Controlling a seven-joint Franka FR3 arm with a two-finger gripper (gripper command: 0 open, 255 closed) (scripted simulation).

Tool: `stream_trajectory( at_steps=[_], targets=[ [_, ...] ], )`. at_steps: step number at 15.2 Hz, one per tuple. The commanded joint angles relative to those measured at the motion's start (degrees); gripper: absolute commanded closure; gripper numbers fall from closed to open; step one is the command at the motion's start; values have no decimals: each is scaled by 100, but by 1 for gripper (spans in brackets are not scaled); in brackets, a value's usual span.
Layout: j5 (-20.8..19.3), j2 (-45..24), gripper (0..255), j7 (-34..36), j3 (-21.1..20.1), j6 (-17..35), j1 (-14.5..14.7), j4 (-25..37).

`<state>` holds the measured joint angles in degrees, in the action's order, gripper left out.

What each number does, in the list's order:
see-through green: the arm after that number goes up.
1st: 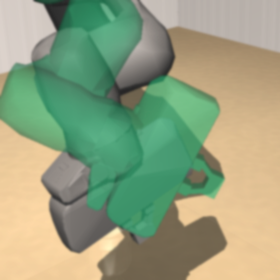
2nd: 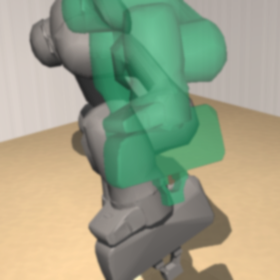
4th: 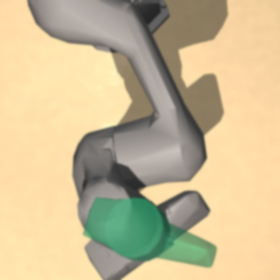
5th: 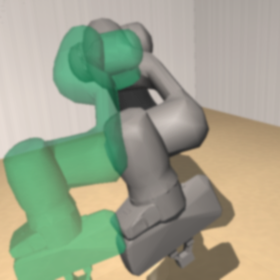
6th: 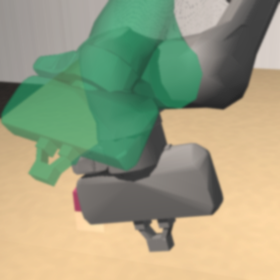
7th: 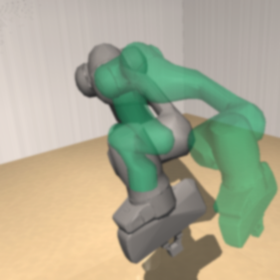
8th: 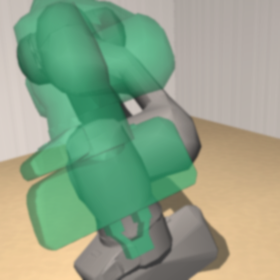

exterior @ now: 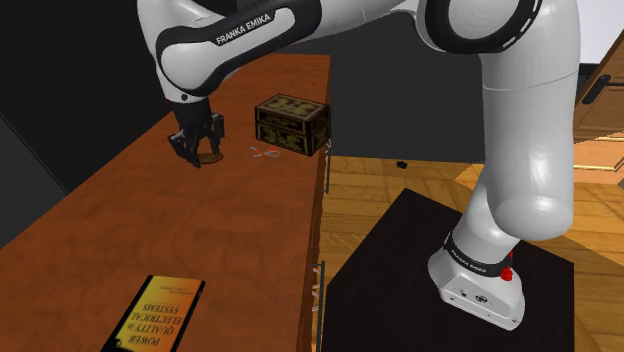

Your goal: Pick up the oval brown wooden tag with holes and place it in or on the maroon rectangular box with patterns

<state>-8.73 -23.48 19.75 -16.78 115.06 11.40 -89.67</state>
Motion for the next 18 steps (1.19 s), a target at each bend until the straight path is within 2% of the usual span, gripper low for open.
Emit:
stream_trajectory(
  at_steps=[1,10,18],
  targets=[
    [13,18,255,-11,-7,-156,7,138],
    [62,115,255,-62,-33,-798,26,689],
    [286,425,255,-1059,221,-661,-716,299]
  ],
)
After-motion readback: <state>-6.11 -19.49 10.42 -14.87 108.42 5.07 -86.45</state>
